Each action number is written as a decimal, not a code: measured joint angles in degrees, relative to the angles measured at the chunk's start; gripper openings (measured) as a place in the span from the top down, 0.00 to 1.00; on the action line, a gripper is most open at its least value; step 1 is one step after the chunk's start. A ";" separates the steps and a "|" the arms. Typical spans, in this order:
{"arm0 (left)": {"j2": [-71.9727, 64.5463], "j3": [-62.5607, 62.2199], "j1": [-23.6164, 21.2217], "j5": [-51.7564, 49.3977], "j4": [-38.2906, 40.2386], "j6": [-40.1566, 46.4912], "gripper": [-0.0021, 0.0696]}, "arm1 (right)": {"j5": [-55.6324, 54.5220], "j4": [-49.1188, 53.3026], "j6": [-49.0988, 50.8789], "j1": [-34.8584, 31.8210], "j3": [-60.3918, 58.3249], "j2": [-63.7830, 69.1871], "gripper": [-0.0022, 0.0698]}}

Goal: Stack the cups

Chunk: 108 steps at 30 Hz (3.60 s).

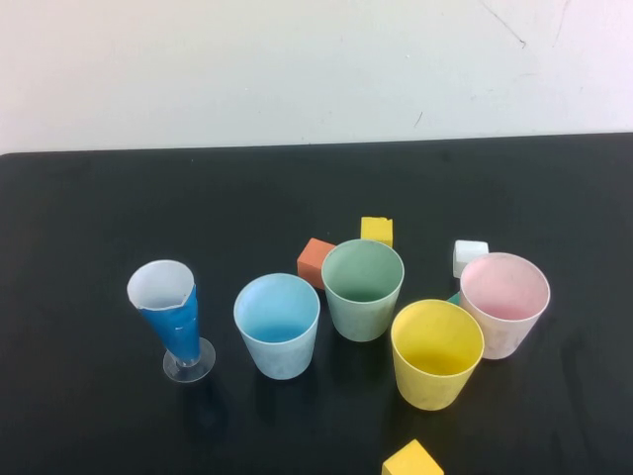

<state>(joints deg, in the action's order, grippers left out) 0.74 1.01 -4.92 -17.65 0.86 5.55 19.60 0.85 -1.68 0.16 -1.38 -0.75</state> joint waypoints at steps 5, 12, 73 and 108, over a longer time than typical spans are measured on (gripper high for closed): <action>0.00 0.00 0.00 0.00 0.00 0.00 0.97 | 0.00 0.00 0.00 0.00 0.00 0.00 0.97; 0.00 0.00 0.00 0.00 0.00 0.00 0.97 | 0.00 0.00 0.00 0.00 0.00 0.00 0.97; 0.00 0.12 0.00 36.01 100.48 10.74 0.97 | -2.93 -35.84 6.23 0.00 -0.21 0.00 0.97; -38.51 -41.89 0.00 -30.31 52.78 34.79 0.97 | -3.01 -28.21 6.23 0.00 -0.21 0.00 0.97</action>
<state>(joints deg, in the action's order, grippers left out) -37.77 -40.89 -4.92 -47.96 53.64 40.34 16.59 -27.37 4.55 0.16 -1.60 -0.75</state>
